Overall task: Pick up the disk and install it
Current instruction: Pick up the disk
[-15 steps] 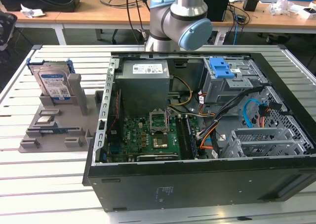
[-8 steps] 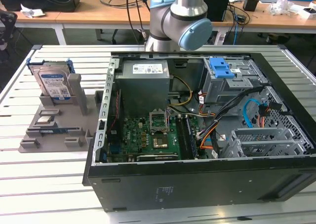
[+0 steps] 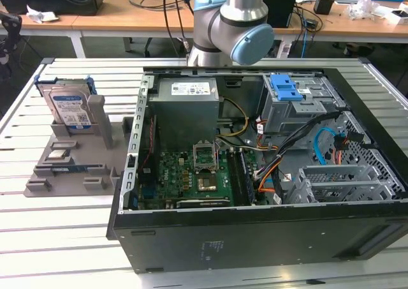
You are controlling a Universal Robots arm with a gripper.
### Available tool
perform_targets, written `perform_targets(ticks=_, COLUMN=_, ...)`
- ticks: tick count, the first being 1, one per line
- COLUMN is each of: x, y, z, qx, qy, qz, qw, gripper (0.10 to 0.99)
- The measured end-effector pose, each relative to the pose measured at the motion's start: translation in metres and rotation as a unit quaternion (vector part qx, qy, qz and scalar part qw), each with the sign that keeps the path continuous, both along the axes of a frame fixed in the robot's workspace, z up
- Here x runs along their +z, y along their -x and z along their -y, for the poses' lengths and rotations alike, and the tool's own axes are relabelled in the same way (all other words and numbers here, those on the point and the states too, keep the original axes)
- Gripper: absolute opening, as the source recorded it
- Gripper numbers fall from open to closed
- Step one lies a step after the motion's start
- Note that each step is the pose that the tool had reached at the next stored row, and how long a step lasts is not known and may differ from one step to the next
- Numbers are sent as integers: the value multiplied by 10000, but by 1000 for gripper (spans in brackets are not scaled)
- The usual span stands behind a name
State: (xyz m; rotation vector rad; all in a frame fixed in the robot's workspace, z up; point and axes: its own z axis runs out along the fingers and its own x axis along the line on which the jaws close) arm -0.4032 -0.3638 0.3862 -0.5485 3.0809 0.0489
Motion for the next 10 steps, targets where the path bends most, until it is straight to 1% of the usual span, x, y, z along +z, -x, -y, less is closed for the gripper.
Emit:
perform_targets(ticks=6, x=0, y=0, z=-1, qx=347, qy=0, qz=0, qw=9994, gripper=106)
perform_targets(ticks=8, x=0, y=0, z=-1, qx=594, qy=0, qz=0, qw=9982, gripper=106)
perform_targets(ticks=10, x=0, y=0, z=-1, qx=738, qy=0, qz=0, qw=9973, gripper=106)
